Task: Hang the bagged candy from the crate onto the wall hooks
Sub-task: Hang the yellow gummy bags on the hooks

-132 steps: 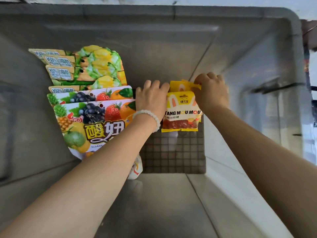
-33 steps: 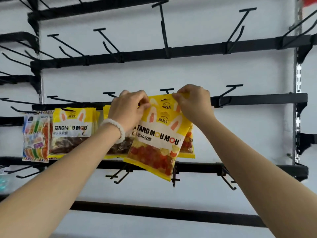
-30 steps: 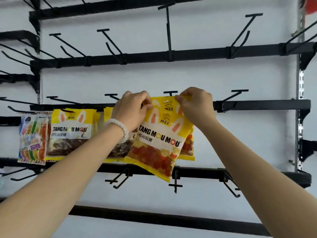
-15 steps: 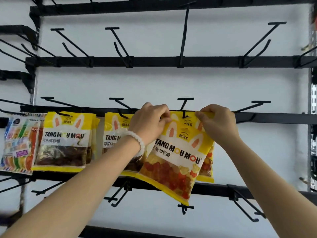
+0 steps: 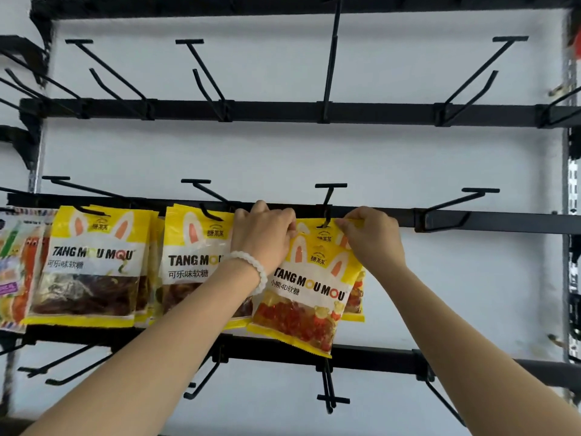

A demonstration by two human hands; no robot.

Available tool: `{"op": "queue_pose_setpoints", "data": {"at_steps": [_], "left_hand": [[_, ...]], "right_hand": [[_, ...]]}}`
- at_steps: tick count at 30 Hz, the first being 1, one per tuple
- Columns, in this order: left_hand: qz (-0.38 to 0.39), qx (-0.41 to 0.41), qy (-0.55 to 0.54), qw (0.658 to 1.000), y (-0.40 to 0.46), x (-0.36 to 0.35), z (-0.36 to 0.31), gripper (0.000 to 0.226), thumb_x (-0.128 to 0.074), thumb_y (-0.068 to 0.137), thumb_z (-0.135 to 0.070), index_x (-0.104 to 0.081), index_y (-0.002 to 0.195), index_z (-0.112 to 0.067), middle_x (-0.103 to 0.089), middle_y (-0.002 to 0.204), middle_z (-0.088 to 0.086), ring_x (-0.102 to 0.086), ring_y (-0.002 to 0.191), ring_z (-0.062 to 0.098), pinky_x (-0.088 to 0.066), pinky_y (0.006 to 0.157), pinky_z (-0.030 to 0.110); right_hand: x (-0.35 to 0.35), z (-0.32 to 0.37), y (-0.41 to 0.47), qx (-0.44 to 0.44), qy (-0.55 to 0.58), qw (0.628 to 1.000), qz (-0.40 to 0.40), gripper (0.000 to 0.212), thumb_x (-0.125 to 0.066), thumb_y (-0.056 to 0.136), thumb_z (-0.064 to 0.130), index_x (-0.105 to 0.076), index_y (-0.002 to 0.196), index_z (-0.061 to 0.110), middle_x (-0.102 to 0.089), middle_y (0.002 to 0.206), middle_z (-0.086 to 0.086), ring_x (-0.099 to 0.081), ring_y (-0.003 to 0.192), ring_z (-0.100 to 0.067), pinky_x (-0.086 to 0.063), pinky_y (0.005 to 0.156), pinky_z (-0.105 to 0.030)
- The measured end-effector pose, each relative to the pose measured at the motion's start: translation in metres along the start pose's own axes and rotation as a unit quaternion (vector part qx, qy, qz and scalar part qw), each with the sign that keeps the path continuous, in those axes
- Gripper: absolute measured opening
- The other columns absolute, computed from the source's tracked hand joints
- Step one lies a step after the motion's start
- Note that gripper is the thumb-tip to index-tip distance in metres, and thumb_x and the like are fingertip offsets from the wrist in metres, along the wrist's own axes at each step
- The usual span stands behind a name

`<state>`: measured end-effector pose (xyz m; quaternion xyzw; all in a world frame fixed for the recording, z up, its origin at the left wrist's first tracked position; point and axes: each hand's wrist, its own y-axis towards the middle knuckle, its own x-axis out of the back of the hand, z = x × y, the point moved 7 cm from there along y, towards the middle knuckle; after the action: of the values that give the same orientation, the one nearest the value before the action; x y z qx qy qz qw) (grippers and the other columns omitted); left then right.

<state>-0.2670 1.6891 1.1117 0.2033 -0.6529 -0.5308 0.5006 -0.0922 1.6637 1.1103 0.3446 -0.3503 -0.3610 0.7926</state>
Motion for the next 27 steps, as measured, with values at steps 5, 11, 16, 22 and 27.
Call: {"op": "queue_pose_setpoints", "data": {"at_steps": [5, 11, 16, 22, 27], "left_hand": [[0.023, 0.002, 0.010, 1.000, 0.000, -0.004, 0.001, 0.015, -0.046, 0.092, -0.039, -0.056, 0.094, -0.028, -0.060, 0.105, -0.011, -0.044, 0.106, 0.016, -0.029, 0.080, 0.034], [-0.047, -0.006, -0.068, 0.997, -0.014, 0.024, 0.001, 0.015, -0.059, 0.086, -0.036, -0.064, 0.091, -0.023, -0.053, 0.110, -0.003, -0.042, 0.109, 0.022, -0.026, 0.081, 0.032], [-0.063, 0.006, -0.109, 0.992, -0.024, 0.044, 0.000, 0.017, -0.054, 0.088, -0.038, -0.060, 0.090, -0.022, -0.062, 0.098, -0.008, -0.047, 0.101, 0.021, -0.027, 0.075, 0.031], [-0.081, -0.001, -0.126, 0.989, -0.028, 0.062, 0.001, 0.016, -0.056, 0.089, -0.035, -0.060, 0.089, -0.019, -0.063, 0.092, -0.007, -0.050, 0.096, 0.023, -0.033, 0.076, 0.034], [-0.075, 0.010, -0.143, 0.987, -0.020, 0.080, 0.001, 0.017, -0.054, 0.089, -0.035, -0.059, 0.089, -0.019, -0.063, 0.093, -0.007, -0.049, 0.098, 0.023, -0.040, 0.081, 0.040]], "right_hand": [[0.000, 0.000, 0.000, 0.006, -0.014, 1.000, 0.000, 0.024, -0.057, 0.088, 0.037, -0.063, 0.103, 0.020, -0.063, 0.099, -0.001, -0.055, 0.090, -0.019, -0.042, 0.066, -0.029], [0.022, 0.026, -0.031, 0.202, -0.078, 0.976, -0.032, 0.020, -0.060, 0.086, 0.034, -0.066, 0.096, 0.018, -0.057, 0.106, 0.001, -0.050, 0.103, -0.019, -0.040, 0.074, -0.030], [0.028, 0.022, -0.051, 0.237, -0.105, 0.965, 0.037, 0.028, -0.062, 0.085, 0.037, -0.069, 0.096, 0.013, -0.062, 0.104, -0.003, -0.050, 0.105, -0.023, -0.039, 0.086, -0.034], [0.044, 0.035, -0.054, 0.183, -0.042, 0.980, 0.059, 0.014, -0.058, 0.088, 0.031, -0.067, 0.087, 0.020, -0.064, 0.083, 0.003, -0.058, 0.084, -0.020, -0.048, 0.074, -0.036], [0.061, 0.054, -0.042, 0.145, 0.028, 0.988, 0.040, 0.010, -0.058, 0.088, 0.028, -0.060, 0.080, 0.023, -0.063, 0.075, 0.003, -0.056, 0.069, -0.015, -0.047, 0.065, -0.030]]}}
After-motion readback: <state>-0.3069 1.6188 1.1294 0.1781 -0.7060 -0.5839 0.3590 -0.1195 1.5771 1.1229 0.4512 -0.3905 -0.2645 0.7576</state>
